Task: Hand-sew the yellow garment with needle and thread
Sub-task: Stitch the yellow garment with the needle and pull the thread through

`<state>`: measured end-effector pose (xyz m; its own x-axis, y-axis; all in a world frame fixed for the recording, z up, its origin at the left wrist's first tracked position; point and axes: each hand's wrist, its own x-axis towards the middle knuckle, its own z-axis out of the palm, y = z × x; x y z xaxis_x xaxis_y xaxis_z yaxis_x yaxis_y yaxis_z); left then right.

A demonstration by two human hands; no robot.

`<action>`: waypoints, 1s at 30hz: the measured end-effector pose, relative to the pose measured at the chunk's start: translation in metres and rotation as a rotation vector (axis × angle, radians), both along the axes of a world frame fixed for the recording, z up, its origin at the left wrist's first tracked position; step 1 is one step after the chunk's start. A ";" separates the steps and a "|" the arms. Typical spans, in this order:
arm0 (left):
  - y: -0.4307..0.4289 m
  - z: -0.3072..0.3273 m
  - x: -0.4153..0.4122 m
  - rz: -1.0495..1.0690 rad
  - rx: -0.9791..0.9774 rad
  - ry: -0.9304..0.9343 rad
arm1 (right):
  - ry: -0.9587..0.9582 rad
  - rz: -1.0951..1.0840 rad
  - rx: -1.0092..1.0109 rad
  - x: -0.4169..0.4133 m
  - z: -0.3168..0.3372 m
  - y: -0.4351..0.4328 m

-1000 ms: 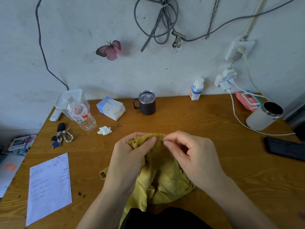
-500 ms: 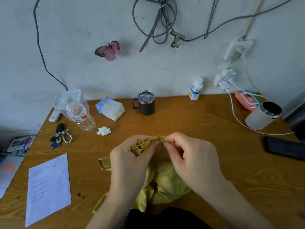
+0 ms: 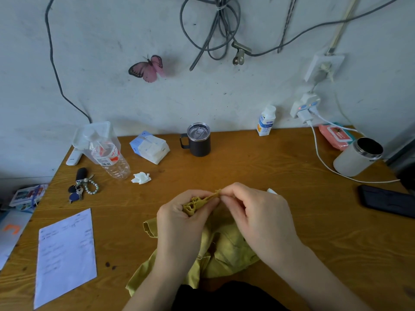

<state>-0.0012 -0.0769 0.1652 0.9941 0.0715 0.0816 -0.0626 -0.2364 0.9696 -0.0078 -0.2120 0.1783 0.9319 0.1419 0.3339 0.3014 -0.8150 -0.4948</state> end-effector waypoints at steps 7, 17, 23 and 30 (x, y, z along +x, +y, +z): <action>0.004 0.007 0.005 -0.047 -0.220 0.202 | 0.139 0.049 0.112 0.001 -0.003 -0.004; 0.016 0.013 0.015 -0.225 -0.389 0.447 | 0.178 0.091 0.231 0.005 -0.003 -0.016; 0.018 0.017 0.021 -0.351 -0.552 0.569 | 0.404 0.158 0.469 0.010 -0.005 -0.026; 0.018 0.013 0.023 -0.390 -0.612 0.594 | 0.561 0.202 0.760 0.010 -0.013 -0.026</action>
